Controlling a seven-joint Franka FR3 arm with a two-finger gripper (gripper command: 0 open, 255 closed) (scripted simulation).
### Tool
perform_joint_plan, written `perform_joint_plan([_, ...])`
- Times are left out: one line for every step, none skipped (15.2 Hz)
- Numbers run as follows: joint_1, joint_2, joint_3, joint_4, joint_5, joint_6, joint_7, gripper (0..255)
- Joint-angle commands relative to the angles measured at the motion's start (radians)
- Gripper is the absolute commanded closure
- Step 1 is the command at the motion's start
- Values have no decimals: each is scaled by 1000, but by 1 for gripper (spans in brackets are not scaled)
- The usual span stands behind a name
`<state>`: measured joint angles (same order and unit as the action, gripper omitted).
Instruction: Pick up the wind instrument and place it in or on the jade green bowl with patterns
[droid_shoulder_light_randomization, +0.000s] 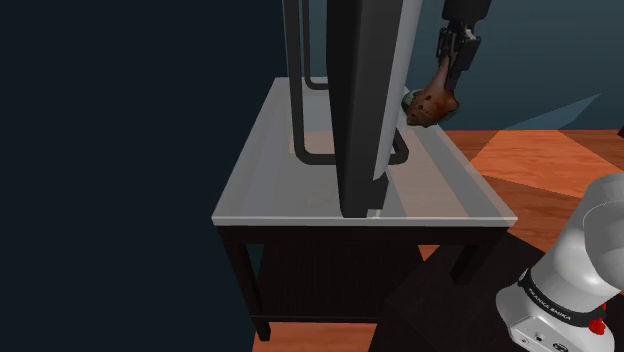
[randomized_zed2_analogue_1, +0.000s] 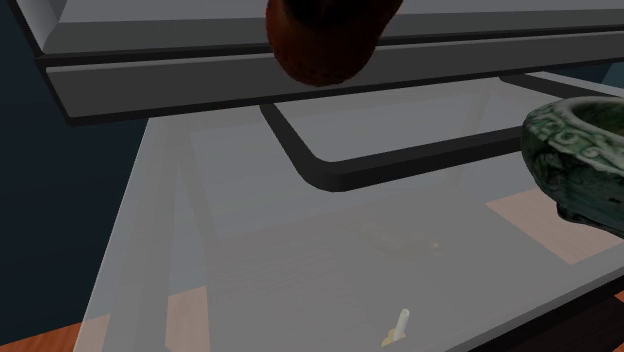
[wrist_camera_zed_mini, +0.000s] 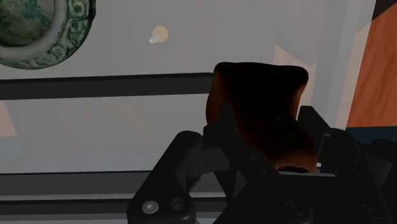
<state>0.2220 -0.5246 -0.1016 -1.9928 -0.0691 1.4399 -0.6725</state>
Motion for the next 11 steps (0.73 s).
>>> perform_joint_plan([-12,29,-37,29,-17,4,-49,255])
perform_joint_plan([-18,44,-56,42,-25,7,-73,255])
perform_joint_plan([-23,60,-75,57,-32,10,-97,255])
perform_joint_plan([-29,78,-94,73,-38,13,-122,255])
perform_joint_plan([-35,96,-113,90,-43,16,-147,255])
perform_joint_plan([-40,115,-132,108,-47,19,-171,255])
perform_joint_plan([-45,135,-152,128,-51,22,-196,255])
perform_joint_plan([-50,157,-171,148,-53,24,-221,255])
perform_joint_plan([-56,180,-189,170,-54,27,-247,255])
perform_joint_plan([-62,203,-208,194,-54,29,-273,255])
perform_joint_plan([-68,228,-227,218,-52,31,-299,255])
